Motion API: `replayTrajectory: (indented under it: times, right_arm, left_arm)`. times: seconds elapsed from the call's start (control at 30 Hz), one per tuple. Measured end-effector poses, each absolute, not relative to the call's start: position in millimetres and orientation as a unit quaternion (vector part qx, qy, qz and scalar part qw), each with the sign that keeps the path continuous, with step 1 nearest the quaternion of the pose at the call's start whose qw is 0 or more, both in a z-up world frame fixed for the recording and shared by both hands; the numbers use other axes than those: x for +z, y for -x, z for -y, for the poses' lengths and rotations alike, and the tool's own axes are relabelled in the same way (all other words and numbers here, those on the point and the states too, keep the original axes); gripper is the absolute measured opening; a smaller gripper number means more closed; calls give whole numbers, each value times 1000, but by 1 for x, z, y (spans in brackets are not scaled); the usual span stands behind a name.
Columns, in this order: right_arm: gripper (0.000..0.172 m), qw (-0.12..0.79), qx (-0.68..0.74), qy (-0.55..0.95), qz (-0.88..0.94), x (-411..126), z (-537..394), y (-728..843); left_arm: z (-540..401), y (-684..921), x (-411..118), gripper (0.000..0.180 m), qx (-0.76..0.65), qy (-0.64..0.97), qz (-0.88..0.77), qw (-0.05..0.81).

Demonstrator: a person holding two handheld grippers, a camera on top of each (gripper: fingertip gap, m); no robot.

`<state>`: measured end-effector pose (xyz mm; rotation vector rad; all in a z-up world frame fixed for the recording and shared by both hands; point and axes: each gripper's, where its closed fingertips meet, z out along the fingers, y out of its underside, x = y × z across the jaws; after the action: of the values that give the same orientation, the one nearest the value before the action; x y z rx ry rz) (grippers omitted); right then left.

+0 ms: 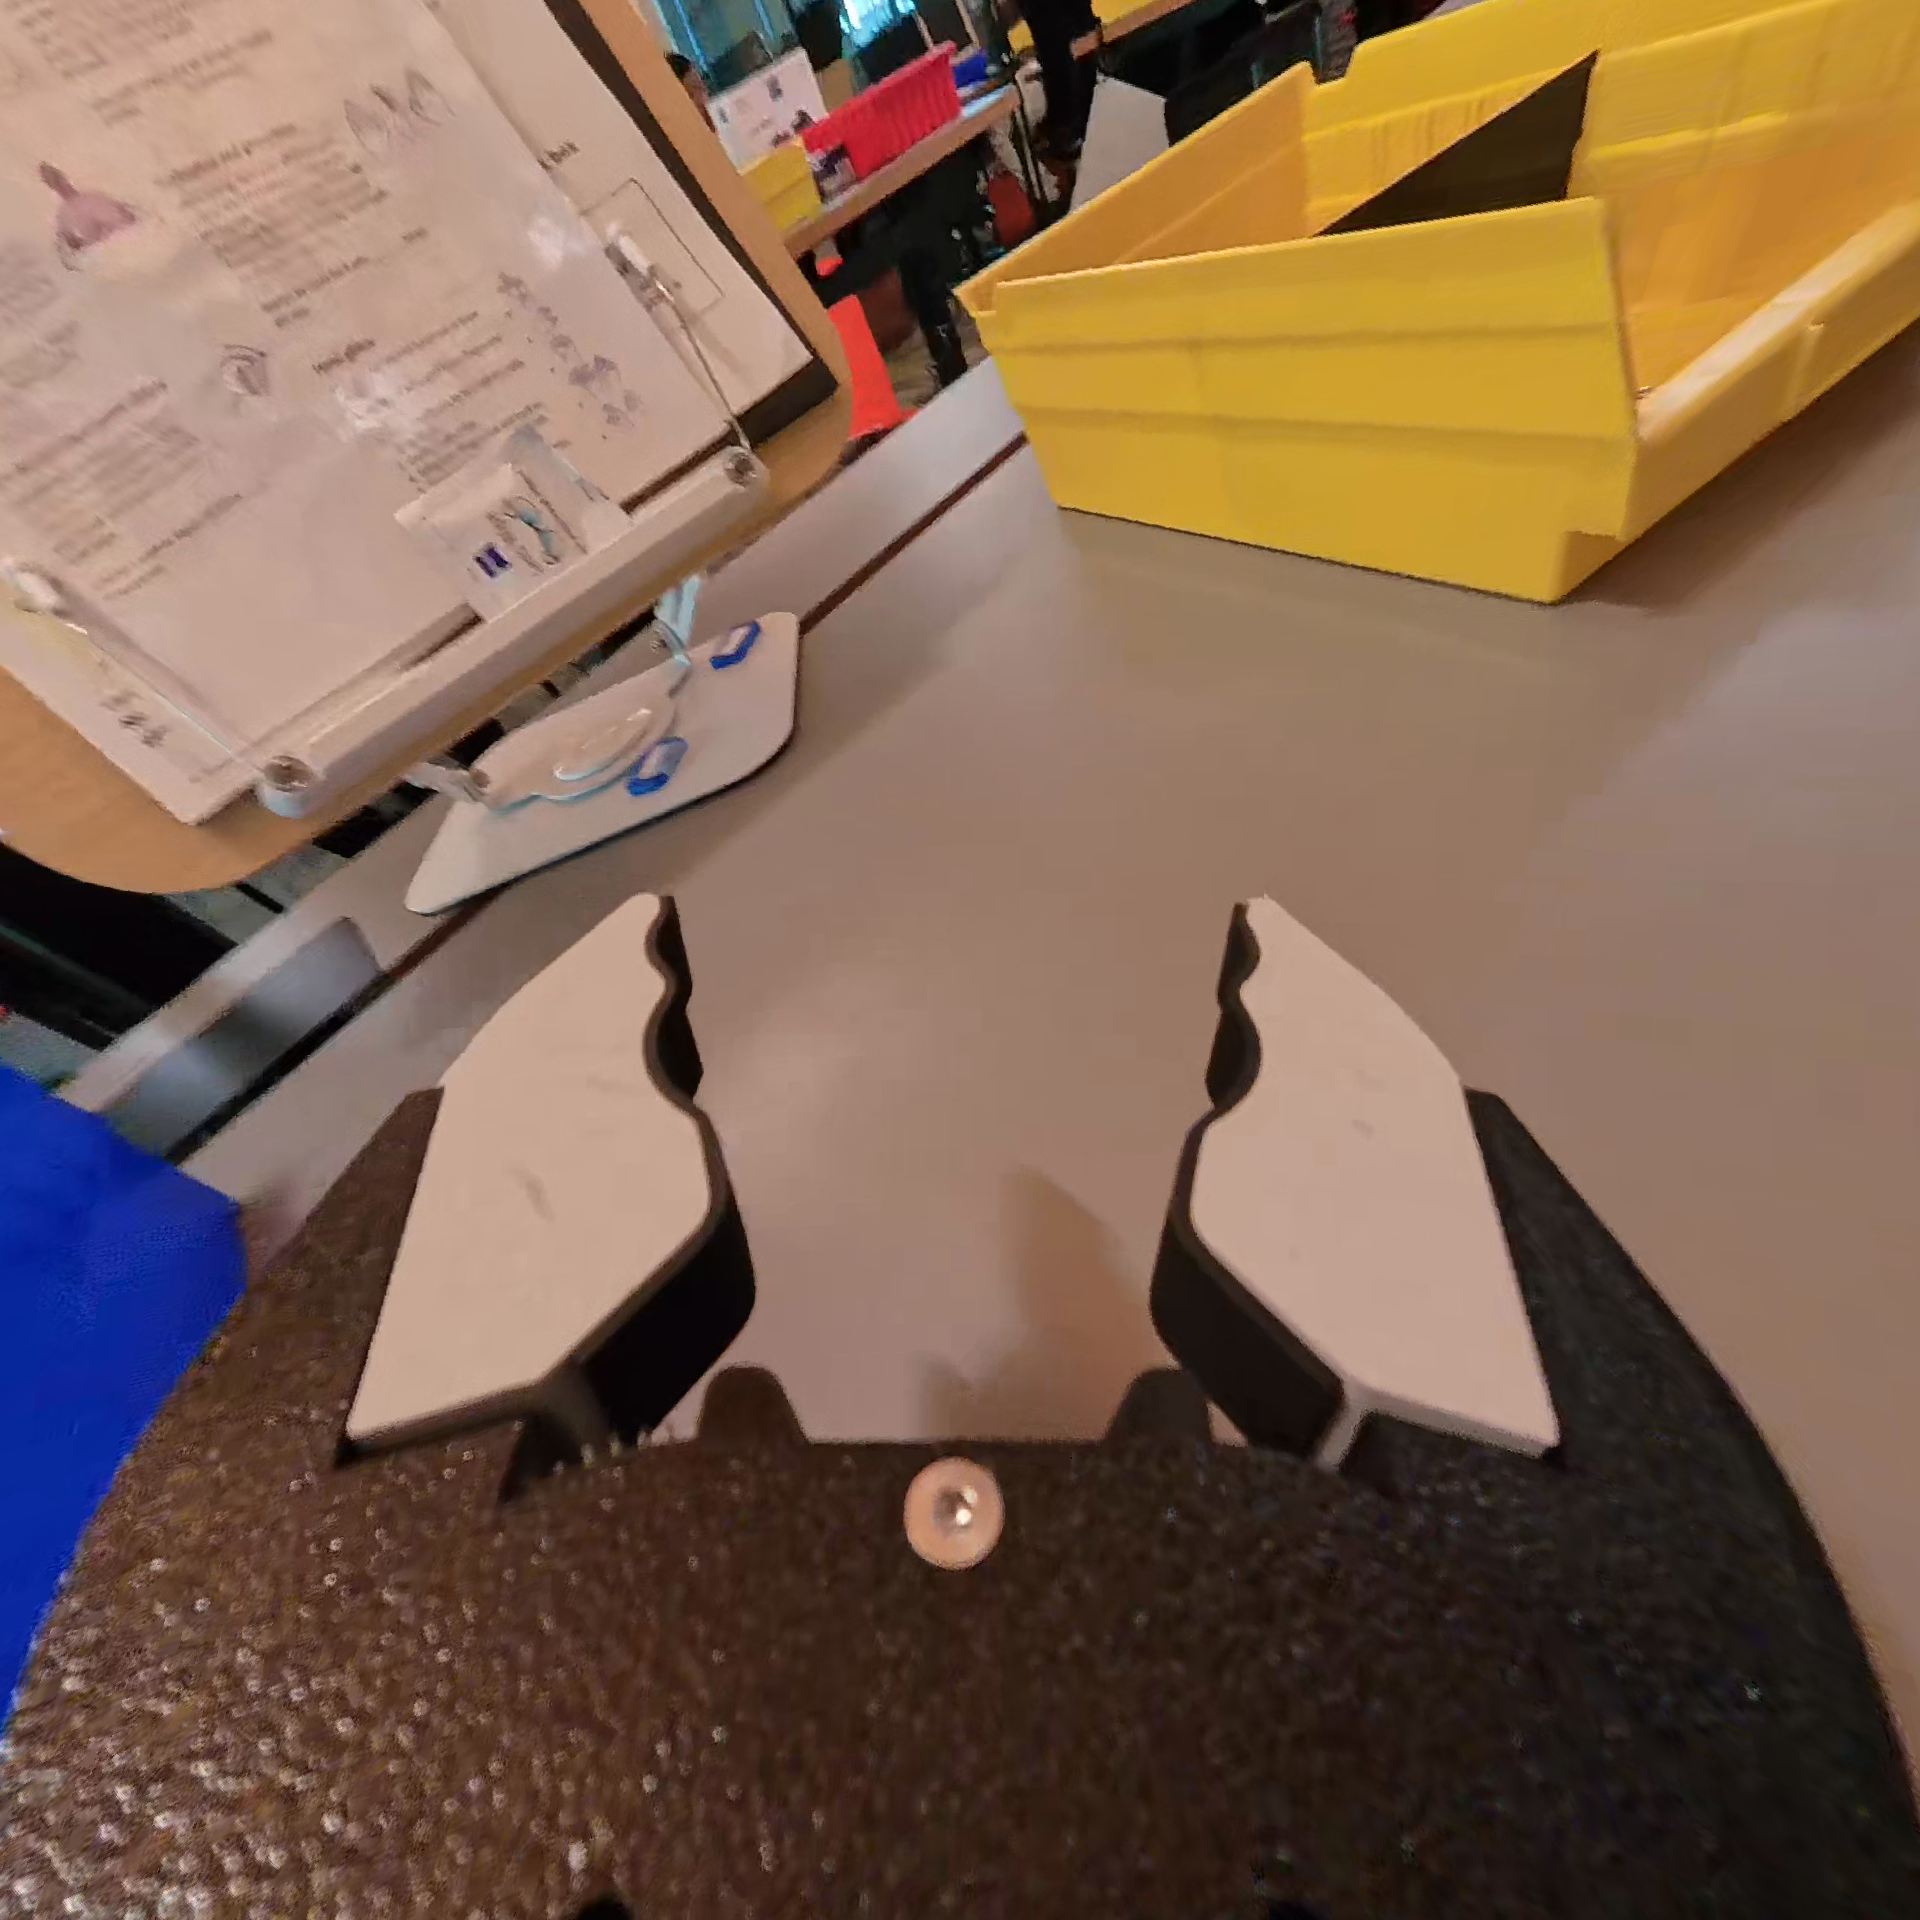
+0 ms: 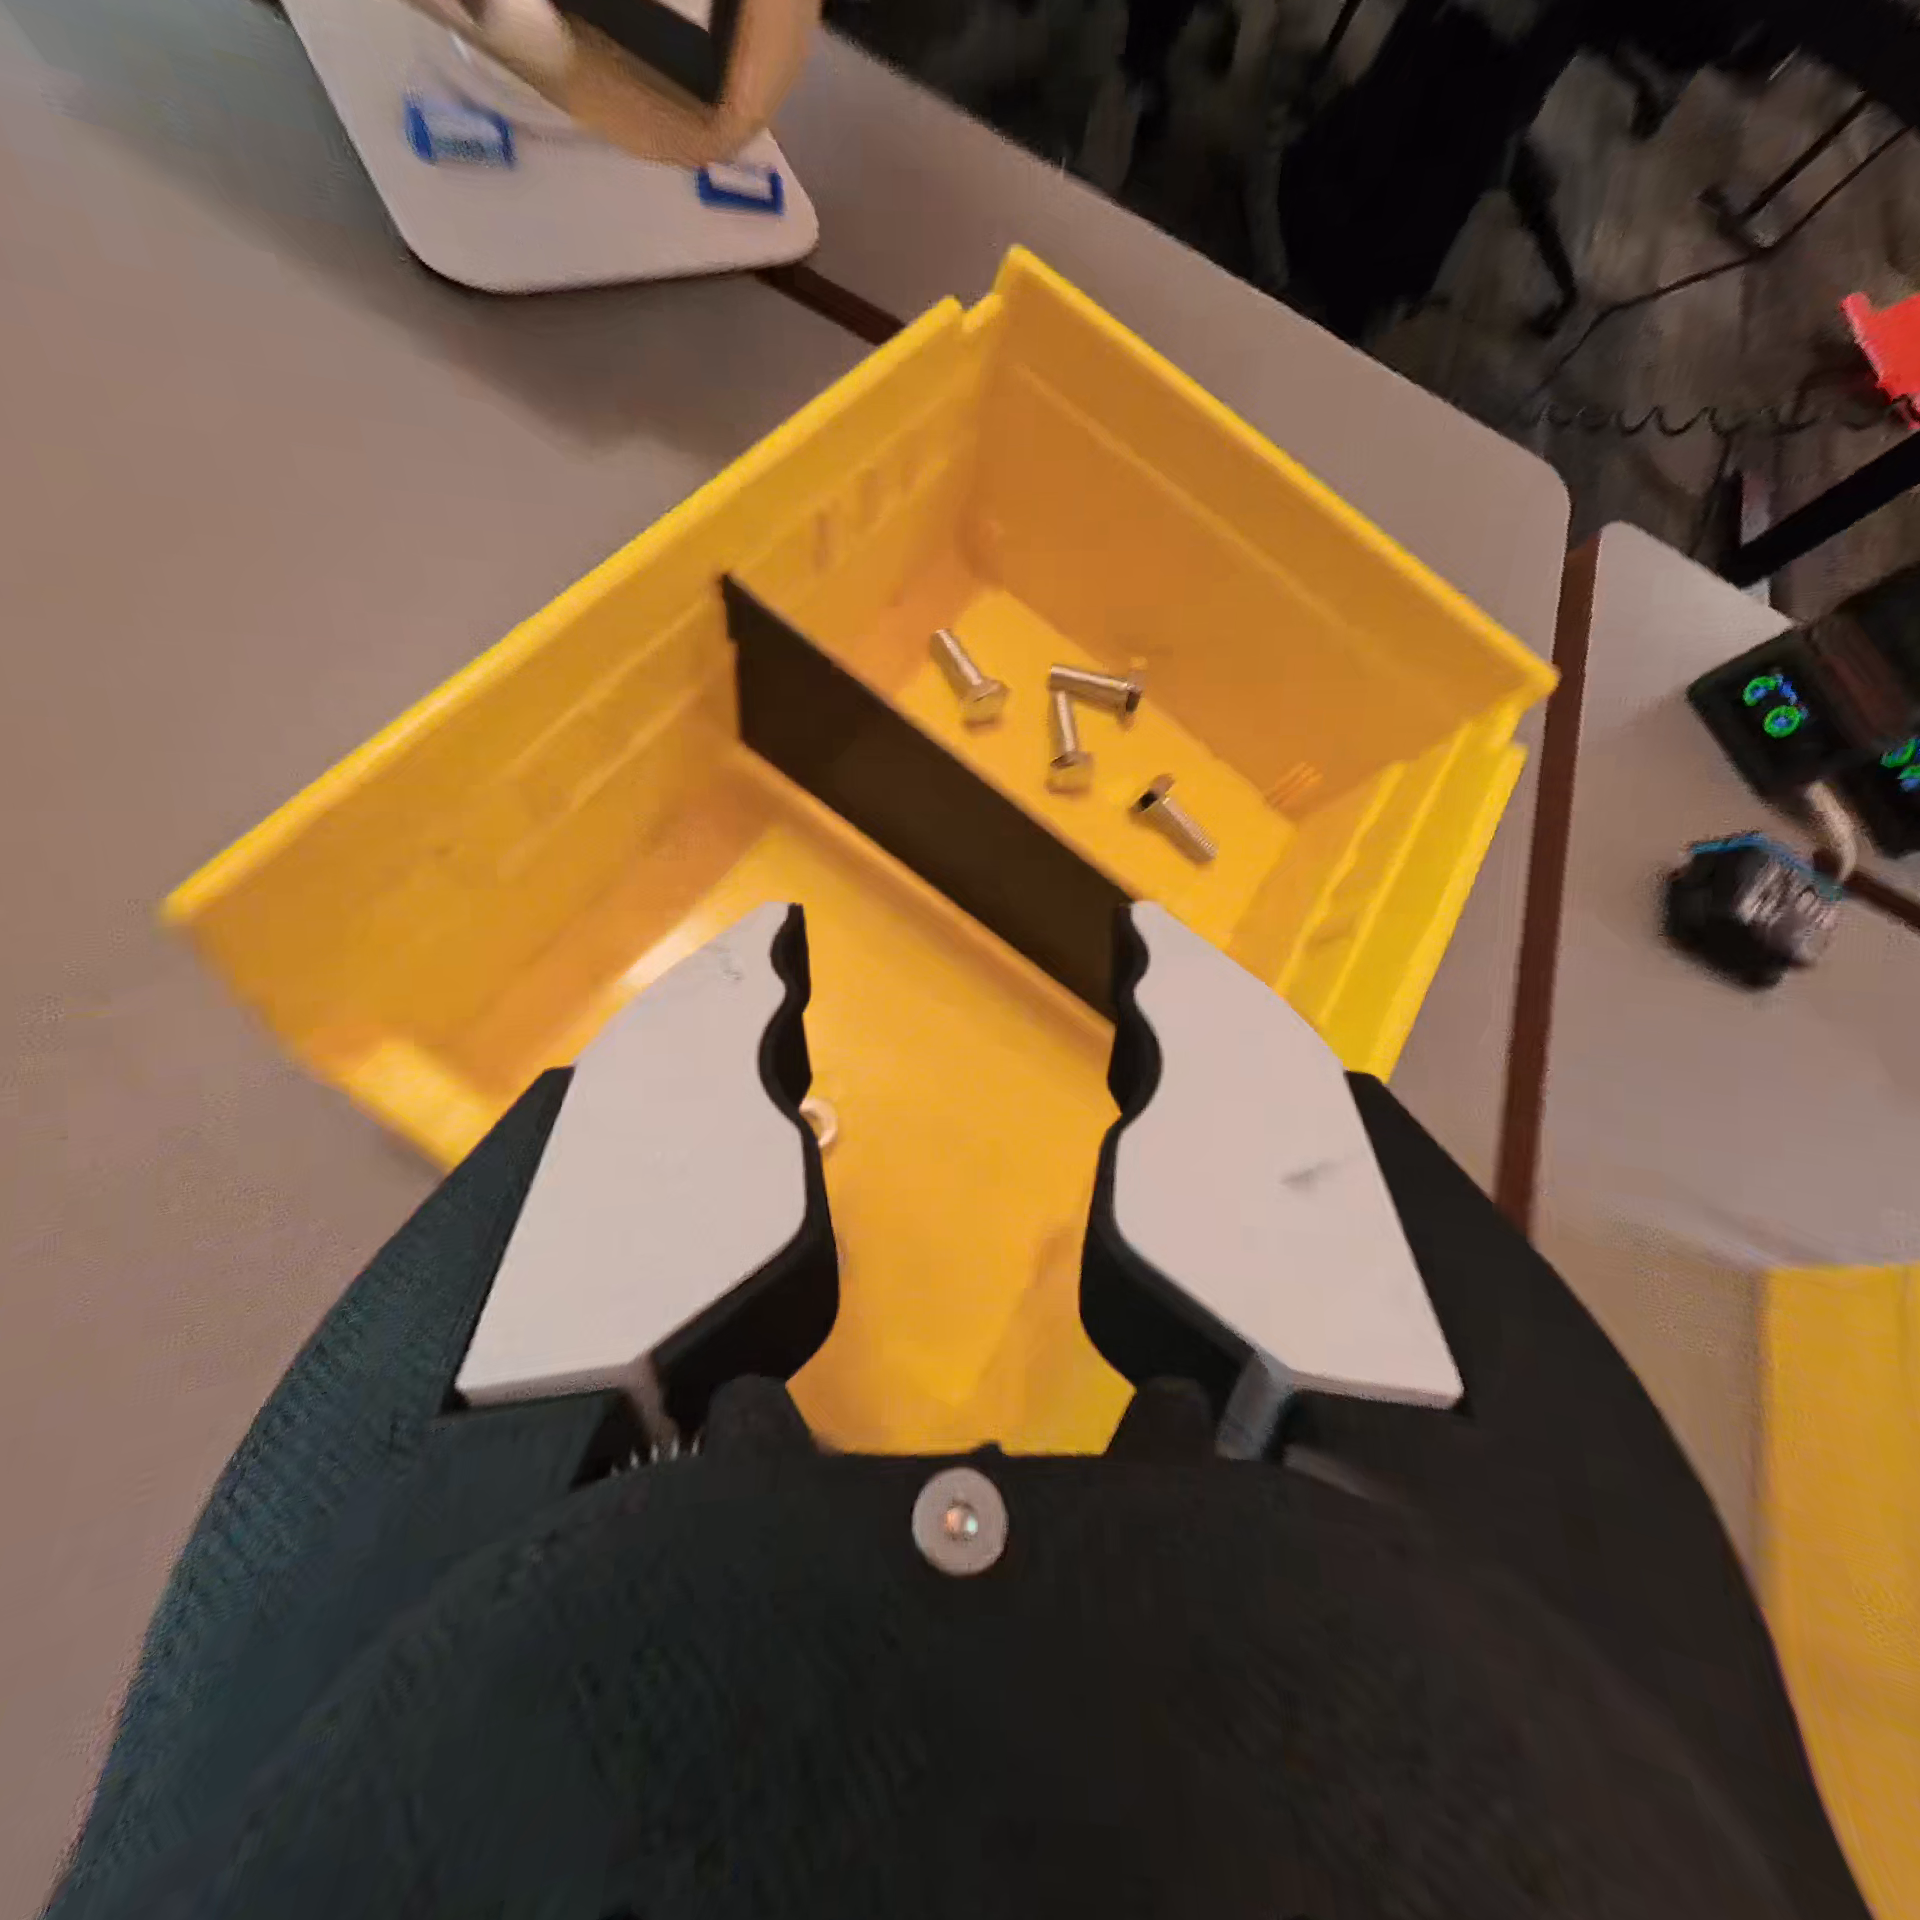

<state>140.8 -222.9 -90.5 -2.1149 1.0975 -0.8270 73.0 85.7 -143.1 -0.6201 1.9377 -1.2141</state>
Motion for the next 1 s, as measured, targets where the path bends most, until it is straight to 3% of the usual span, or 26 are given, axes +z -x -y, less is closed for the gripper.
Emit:
replayTrajectory:
  times: [0.03, 0.17, 0.33, 0.6, 0.8, 0.87, 1.0]
  right_arm:
    - [57, 333, -319, 782, -419, -93, 222, -122]
    - [60, 406, -356, 728, -421, -100, 224, -69]
    - [76, 401, -419, 683, -444, -88, 252, -65]
    - [90, 433, -436, 629, -477, -72, 267, -64]
    - [91, 444, -431, 626, -474, -63, 266, -60]
    - [91, 445, -430, 628, -472, -61, 263, -60]
    - [91, 450, -426, 641, -453, -57, 246, -57]
  left_arm:
    - [-79, -70, -145, 96, -486, 249, -760, 354]
    - [-32, -57, -144, 87, -542, 283, -745, 266]
    - [61, -59, -126, 87, -577, 306, -727, 212]
    - [130, -113, -137, 85, -495, 383, -741, 243]
    - [124, -141, -146, 50, -447, 400, -743, 296]
    - [118, -144, -146, 19, -438, 393, -749, 304]
    - [89, -148, -147, 7, -421, 393, -758, 307]
